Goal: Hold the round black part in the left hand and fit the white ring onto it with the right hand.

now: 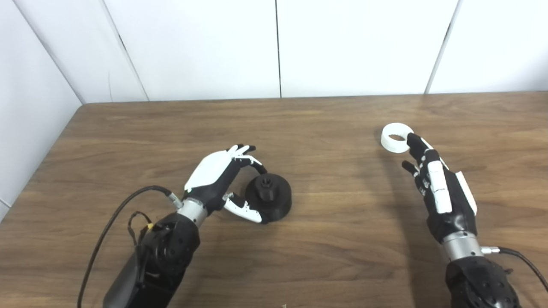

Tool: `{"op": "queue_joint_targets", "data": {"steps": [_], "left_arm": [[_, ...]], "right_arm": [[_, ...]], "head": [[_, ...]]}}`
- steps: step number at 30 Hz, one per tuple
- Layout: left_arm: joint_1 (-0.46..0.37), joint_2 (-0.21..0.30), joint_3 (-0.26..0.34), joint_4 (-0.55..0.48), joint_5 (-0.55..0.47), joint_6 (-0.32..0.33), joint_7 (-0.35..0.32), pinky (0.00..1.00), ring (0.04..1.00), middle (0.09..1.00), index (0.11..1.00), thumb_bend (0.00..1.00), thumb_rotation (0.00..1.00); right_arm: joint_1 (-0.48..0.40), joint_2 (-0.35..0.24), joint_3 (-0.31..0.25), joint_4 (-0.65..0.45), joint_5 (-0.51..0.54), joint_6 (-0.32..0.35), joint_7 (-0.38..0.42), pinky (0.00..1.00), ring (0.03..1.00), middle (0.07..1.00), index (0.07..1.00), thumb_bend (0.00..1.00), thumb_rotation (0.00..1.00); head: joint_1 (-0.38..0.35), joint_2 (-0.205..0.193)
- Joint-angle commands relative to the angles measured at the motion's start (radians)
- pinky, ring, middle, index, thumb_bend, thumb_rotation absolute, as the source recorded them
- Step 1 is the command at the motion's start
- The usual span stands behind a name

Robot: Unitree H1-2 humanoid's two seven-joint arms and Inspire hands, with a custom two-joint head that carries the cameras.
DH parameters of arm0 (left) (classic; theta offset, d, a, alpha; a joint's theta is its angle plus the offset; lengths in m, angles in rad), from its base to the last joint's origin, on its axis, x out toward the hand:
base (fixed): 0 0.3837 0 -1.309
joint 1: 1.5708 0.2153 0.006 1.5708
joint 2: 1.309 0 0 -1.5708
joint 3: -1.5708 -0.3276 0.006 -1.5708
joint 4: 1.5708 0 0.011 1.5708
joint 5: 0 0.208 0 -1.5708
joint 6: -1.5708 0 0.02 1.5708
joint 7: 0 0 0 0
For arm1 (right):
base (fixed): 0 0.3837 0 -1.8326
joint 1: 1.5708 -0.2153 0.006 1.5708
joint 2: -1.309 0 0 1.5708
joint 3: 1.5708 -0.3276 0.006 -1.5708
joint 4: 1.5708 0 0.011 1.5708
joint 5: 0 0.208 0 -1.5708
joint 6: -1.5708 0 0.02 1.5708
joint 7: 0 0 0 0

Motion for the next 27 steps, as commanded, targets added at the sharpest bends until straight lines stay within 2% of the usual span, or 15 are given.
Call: {"op": "queue_joint_targets", "data": {"steps": [1, 6, 12, 21, 27], "left_arm": [[0.018, -0.001, -0.019, -0.004, 0.011, 0.001, -0.027, 0.98, 1.0, 0.956, 0.587, 0.95, 0.2], [0.035, -0.01, -0.04, -0.016, 0.029, -0.013, -0.036, 0.99, 1.0, 0.964, 0.598, 0.95, 0.23], [0.061, -0.039, -0.072, -0.014, 0.057, -0.057, -0.008, 0.98, 1.0, 0.949, 0.579, 0.98, 0.2], [0.099, -0.054, -0.107, -0.083, 0.101, -0.037, -0.049, 0.94, 1.0, 0.944, 0.596, 0.99, 0.2], [0.115, -0.066, -0.127, -0.099, 0.114, -0.039, -0.072, 0.96, 1.0, 0.95, 0.598, 0.97, 0.2]], "right_arm": [[-0.022, 0.006, 0.005, -0.047, -0.009, -0.01, -0.006, 0.91, 0.977, 0.938, 0.891, 0.56, 0.94], [-0.02, 0.008, 0.009, -0.045, -0.017, -0.017, -0.009, 0.91, 0.974, 0.938, 0.888, 0.55, 0.95], [-0.015, 0.006, 0.015, -0.043, -0.032, -0.027, -0.008, 0.92, 0.978, 0.941, 0.892, 0.53, 0.98], [-0.013, 0.007, 0.005, -0.044, -0.022, -0.026, -0.008, 0.9, 0.976, 0.94, 0.89, 0.53, 0.96], [-0.014, 0.002, -0.002, -0.044, -0.018, -0.026, -0.006, 0.9, 0.975, 0.936, 0.885, 0.53, 0.97]], "head": [[0.0, 0.0], [-0.004, -0.001], [-0.012, -0.003], [-0.018, -0.006], [-0.025, -0.01]]}}
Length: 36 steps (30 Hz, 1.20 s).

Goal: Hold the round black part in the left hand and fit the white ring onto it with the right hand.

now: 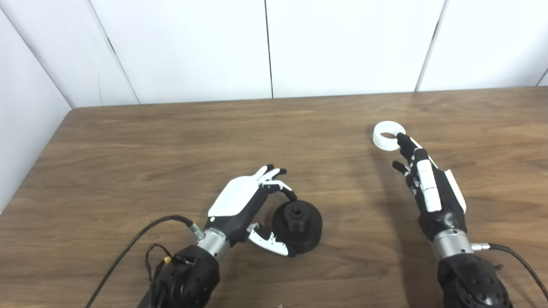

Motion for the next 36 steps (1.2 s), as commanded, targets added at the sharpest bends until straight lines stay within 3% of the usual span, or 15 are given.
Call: {"op": "queue_joint_targets", "data": {"steps": [1, 7, 10, 15, 18, 22, 28, 32, 36], "left_arm": [[0.021, 0.009, -0.024, 0.007, 0.032, 0.018, -0.056, 0.95, 1.0, 0.948, 0.597, 0.97, 0.21], [0.026, 0.005, -0.026, 0.01, 0.028, 0.019, -0.058, 0.95, 1.0, 0.953, 0.598, 0.95, 0.2], [0.025, 0.001, -0.023, 0.013, 0.02, 0.016, -0.054, 0.95, 1.0, 0.958, 0.6, 0.95, 0.2], [0.023, -0.006, -0.021, 0.019, 0.024, 0.019, -0.052, 0.95, 1.0, 0.955, 0.602, 0.95, 0.21], [0.023, -0.008, -0.02, 0.025, 0.023, 0.019, -0.052, 0.95, 1.0, 0.957, 0.605, 0.95, 0.2], [0.023, -0.009, -0.017, 0.033, 0.023, 0.016, -0.051, 0.94, 1.0, 0.96, 0.605, 0.95, 0.2], [0.022, -0.012, -0.011, 0.039, 0.016, 0.01, -0.044, 0.94, 1.0, 0.957, 0.603, 0.95, 0.19], [0.022, -0.014, -0.01, 0.041, 0.017, 0.009, -0.043, 0.93, 1.0, 0.958, 0.606, 0.95, 0.19], [0.025, -0.015, -0.007, 0.046, 0.011, 0.005, -0.041, 0.93, 1.0, 0.959, 0.604, 0.95, 0.19]], "right_arm": [[-0.025, -0.003, -0.008, -0.033, 0.016, -0.028, 0.001, 0.9, 0.976, 0.938, 0.887, 0.53, 0.96], [-0.034, -0.019, -0.025, -0.033, 0.031, -0.025, 0.004, 0.91, 0.982, 0.946, 0.887, 0.56, 0.95], [-0.051, -0.061, -0.027, -0.044, -0.023, -0.01, -0.001, 0.97, 0.986, 0.942, 0.881, 0.57, 0.97], [-0.107, -0.146, -0.033, -0.052, -0.177, 0.054, -0.028, 0.85, 0.917, 0.919, 0.871, 0.58, 0.91], [-0.167, -0.223, -0.03, -0.013, -0.289, 0.092, -0.04, 0.9, 0.924, 0.921, 0.862, 0.64, 0.77], [-0.238, -0.302, -0.023, 0.067, -0.367, 0.076, -0.039, 0.95, 0.945, 0.919, 0.836, 0.71, 0.61], [-0.34, -0.383, 0.004, 0.216, -0.435, 0.042, -0.037, 0.88, 0.917, 0.91, 0.787, 0.87, 0.41], [-0.401, -0.423, 0.036, 0.314, -0.457, 0.024, -0.022, 0.91, 0.954, 0.925, 0.781, 0.91, 0.36], [-0.471, -0.466, 0.097, 0.423, -0.495, 0.019, 0.021, 0.94, 0.993, 0.944, 0.787, 0.95, 0.38]], "head": [[0.0, 0.0], [0.004, -0.001], [0.003, -0.001], [0.002, -0.001], [0.004, -0.002], [0.003, 0.0], [0.002, -0.001], [0.0, 0.0], [0.001, -0.002]]}}
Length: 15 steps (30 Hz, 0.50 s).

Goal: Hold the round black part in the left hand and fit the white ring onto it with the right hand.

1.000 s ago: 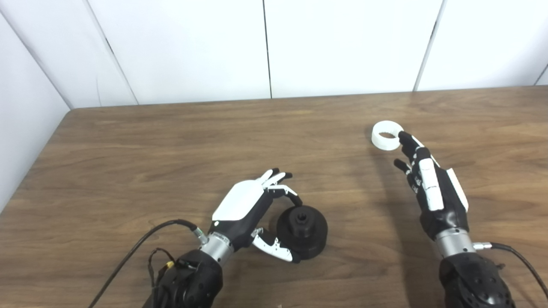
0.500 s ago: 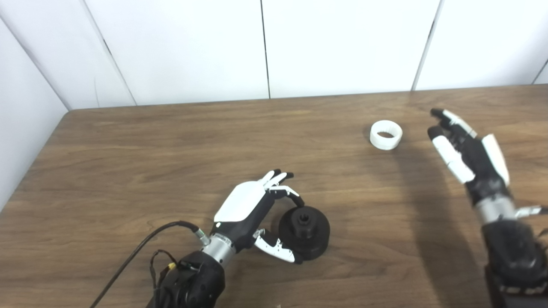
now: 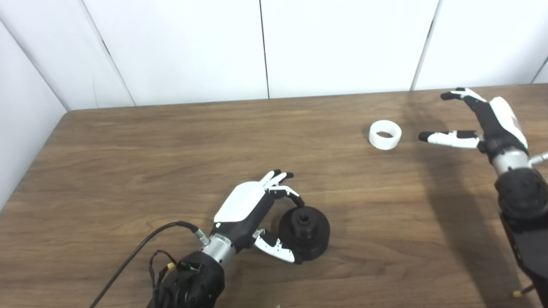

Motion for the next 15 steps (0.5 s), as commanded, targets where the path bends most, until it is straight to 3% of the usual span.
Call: {"op": "queue_joint_targets", "data": {"steps": [1, 7, 15], "left_arm": [[0.015, 0.011, -0.006, 0.041, 0.013, 0.014, -0.035, 0.92, 1.0, 0.96, 0.604, 0.95, 0.19], [0.018, 0.011, -0.005, 0.043, 0.011, 0.004, -0.028, 0.91, 1.0, 0.959, 0.601, 0.96, 0.18], [0.022, 0.009, -0.007, 0.044, 0.024, 0.011, -0.03, 0.87, 1.0, 0.959, 0.6, 0.96, 0.18]], "right_arm": [[-0.08, -0.036, 0.021, 0.021, -0.025, -0.035, 0.014, 0.95, 0.997, 0.951, 0.784, 0.97, 0.38], [-0.153, -0.053, 0.07, 0.138, -0.038, -0.029, 0.062, 1.0, 1.0, 0.992, 0.79, 1.0, 0.4], [-0.196, -0.054, 0.119, 0.171, -0.072, 0.004, 0.112, 1.0, 1.0, 1.0, 0.795, 1.0, 0.38]], "head": [[-0.001, 0.0], [-0.004, -0.006], [-0.016, -0.02]]}}
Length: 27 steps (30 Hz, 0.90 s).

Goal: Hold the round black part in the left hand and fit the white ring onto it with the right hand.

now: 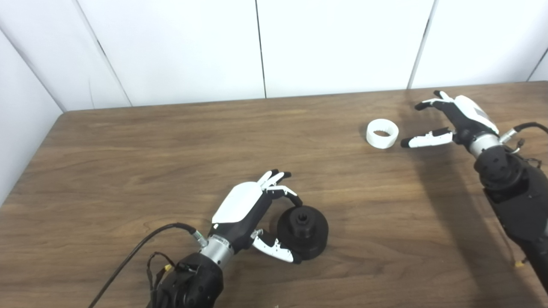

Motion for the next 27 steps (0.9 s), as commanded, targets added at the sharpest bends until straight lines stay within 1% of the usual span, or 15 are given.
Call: {"op": "queue_joint_targets", "data": {"steps": [1, 7, 13, 17, 24, 27], "left_arm": [[0.018, 0.014, -0.01, 0.037, 0.029, 0.024, -0.04, 0.87, 1.0, 0.959, 0.6, 0.96, 0.19], [0.017, 0.012, -0.009, 0.046, 0.026, 0.016, -0.03, 0.87, 1.0, 0.958, 0.599, 0.96, 0.19], [0.014, 0.01, -0.011, 0.043, 0.032, 0.021, -0.034, 0.87, 1.0, 0.958, 0.603, 0.96, 0.18], [0.011, 0.008, -0.012, 0.045, 0.033, 0.022, -0.035, 0.88, 1.0, 0.959, 0.605, 0.96, 0.19], [0.003, 0.008, -0.011, 0.045, 0.039, 0.028, -0.039, 0.86, 1.0, 0.958, 0.611, 0.96, 0.18], [0.004, 0.006, -0.008, 0.043, 0.033, 0.031, -0.04, 0.87, 1.0, 0.959, 0.612, 0.95, 0.17]], "right_arm": [[-0.071, -0.032, 0.003, -0.016, -0.014, -0.006, 0.006, 1.0, 1.0, 1.0, 0.797, 1.0, 0.38], [-0.092, -0.03, 0.031, 0.006, -0.028, -0.015, 0.027, 1.0, 1.0, 1.0, 0.802, 1.0, 0.4], [-0.102, -0.017, 0.052, 0.005, -0.038, -0.006, 0.04, 1.0, 1.0, 1.0, 0.8, 1.0, 0.39], [-0.102, -0.001, 0.057, 0.016, -0.029, -0.022, 0.034, 1.0, 1.0, 0.999, 0.794, 1.0, 0.37], [-0.101, 0.015, 0.082, -0.003, -0.041, -0.005, 0.053, 1.0, 1.0, 1.0, 0.8, 1.0, 0.4], [-0.102, 0.021, 0.088, -0.001, -0.039, -0.015, 0.048, 1.0, 1.0, 1.0, 0.796, 1.0, 0.41]], "head": [[-0.001, 0.001], [0.004, -0.001], [0.007, 0.0], [0.01, 0.002], [0.007, 0.003], [0.007, 0.003]]}}
